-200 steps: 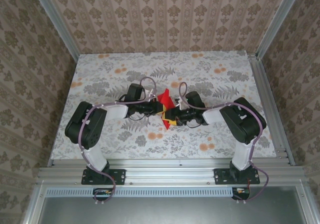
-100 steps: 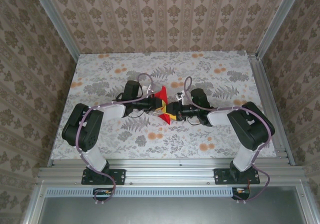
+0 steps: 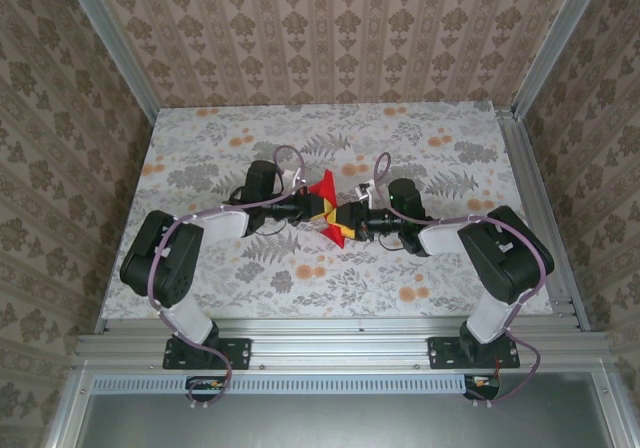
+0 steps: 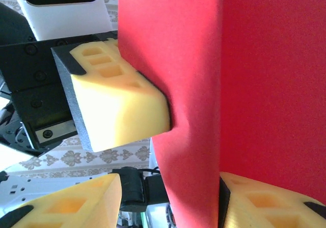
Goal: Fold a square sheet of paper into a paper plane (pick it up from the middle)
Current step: Turn over the paper at the center of the table.
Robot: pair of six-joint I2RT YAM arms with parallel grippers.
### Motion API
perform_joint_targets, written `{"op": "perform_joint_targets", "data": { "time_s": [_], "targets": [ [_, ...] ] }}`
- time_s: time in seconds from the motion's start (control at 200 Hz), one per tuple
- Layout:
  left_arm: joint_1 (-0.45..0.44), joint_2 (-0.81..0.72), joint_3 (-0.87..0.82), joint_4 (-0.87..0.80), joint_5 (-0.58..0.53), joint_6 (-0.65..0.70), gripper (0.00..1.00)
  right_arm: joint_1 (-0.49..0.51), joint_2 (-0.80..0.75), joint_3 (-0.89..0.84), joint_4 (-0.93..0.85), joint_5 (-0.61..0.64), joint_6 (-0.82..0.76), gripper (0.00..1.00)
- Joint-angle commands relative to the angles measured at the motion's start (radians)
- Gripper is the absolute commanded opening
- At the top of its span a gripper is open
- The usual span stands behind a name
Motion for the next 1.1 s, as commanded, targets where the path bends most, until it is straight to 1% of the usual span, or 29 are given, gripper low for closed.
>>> {"op": "perform_joint_targets", "data": {
  "time_s": [0.0,0.1,0.305,0.41,0.52,0.715,0.945,1.095],
  "targets": [
    [0.008,-0.032,-0.013,0.03,0.03,-0.009,0.0,-0.005,-0.016,-0.019,0.119,-0.023,0.062,0.52],
    [0.009,-0.035,-0.013,0.03,0.033,-0.008,0.0,-0.01,-0.016,-0.03,0.146,-0.023,0.08,0.51],
    [0.013,-0.047,-0.015,0.028,0.037,-0.006,0.0,-0.018,-0.016,-0.039,0.185,-0.027,0.111,0.45],
    [0.013,-0.05,-0.016,0.032,0.039,-0.005,0.0,-0.019,-0.011,-0.041,0.187,-0.028,0.117,0.4],
    [0.013,-0.052,-0.019,0.032,0.042,-0.003,0.0,-0.019,-0.006,-0.042,0.197,-0.029,0.125,0.32],
    [0.014,-0.055,-0.02,0.036,0.045,0.0,0.0,-0.019,-0.002,-0.042,0.213,-0.032,0.138,0.21],
    [0.017,-0.066,-0.026,0.039,0.052,0.001,0.02,-0.019,0.0,-0.041,0.229,-0.033,0.152,0.19],
    [0.017,-0.069,-0.023,0.038,0.055,-0.001,0.07,-0.019,0.0,-0.04,0.23,-0.039,0.151,0.16]
  ]
}}
